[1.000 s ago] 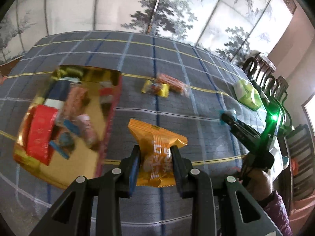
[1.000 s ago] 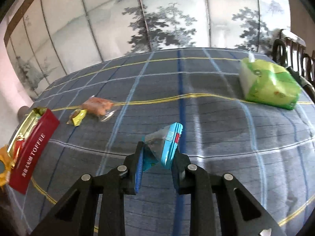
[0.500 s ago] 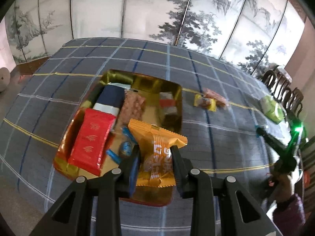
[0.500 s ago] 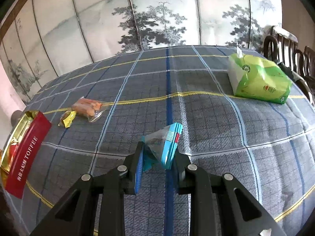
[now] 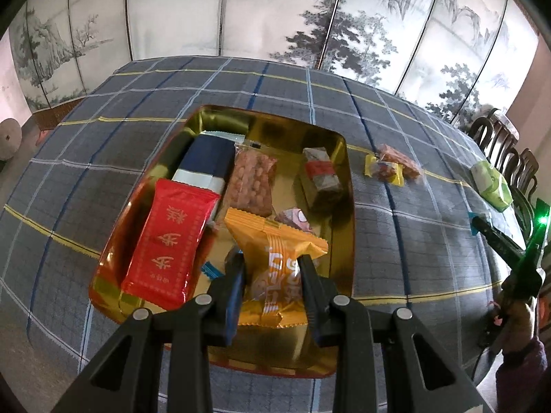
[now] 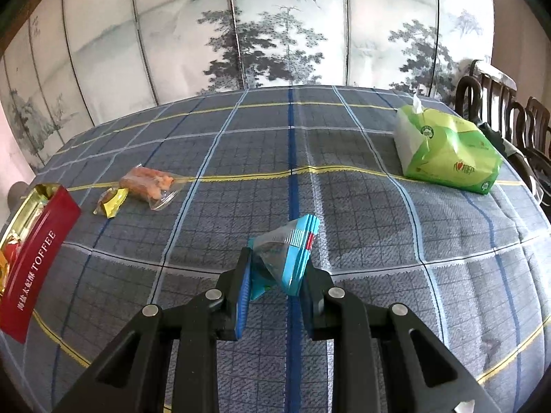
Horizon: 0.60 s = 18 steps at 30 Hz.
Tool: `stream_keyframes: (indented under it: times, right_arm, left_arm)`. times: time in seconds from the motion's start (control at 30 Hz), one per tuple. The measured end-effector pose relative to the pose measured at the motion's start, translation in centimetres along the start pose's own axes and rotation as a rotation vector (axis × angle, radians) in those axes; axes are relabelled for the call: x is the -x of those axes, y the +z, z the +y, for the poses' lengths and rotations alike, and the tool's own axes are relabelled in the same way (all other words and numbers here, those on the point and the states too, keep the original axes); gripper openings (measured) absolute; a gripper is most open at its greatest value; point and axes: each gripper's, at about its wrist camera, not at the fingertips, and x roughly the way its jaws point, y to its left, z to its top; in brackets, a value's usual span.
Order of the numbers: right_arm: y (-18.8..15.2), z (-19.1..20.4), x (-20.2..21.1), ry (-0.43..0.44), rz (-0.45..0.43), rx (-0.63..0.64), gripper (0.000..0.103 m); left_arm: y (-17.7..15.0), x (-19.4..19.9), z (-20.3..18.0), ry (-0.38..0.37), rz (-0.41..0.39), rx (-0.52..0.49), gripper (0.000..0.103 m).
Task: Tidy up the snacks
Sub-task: 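Carry the orange packet into the gold tin and open the left gripper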
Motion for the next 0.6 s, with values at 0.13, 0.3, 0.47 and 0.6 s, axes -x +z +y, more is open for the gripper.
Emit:
stream_keyframes:
  times: [0.13, 0.3, 0.47, 0.6]
  right_arm:
    - [0.0, 0.1, -0.1, -0.001, 0.002, 0.001, 0.022]
    - [-0.1, 0.1, -0.1, -0.004, 0.005, 0.006, 0.022]
    - [-0.2, 0.2, -0.2, -0.007, 0.011, 0.014, 0.022]
    - [-0.2, 0.3, -0.3, -0.009, 0.013, 0.016, 0.022]
  left_arm:
    - [-0.1, -0.6, 0.3, 0.007, 0.005, 0.001, 0.031]
    - [-0.2, -1.3, 0.6, 0.014, 0.015, 0.0, 0.031]
    - [-0.5, -1.7, 0.4, 0.028, 0.017, -0.011, 0.031]
    - [-0.7, -2.0, 0.3, 0.034, 0.015, -0.018, 0.032]
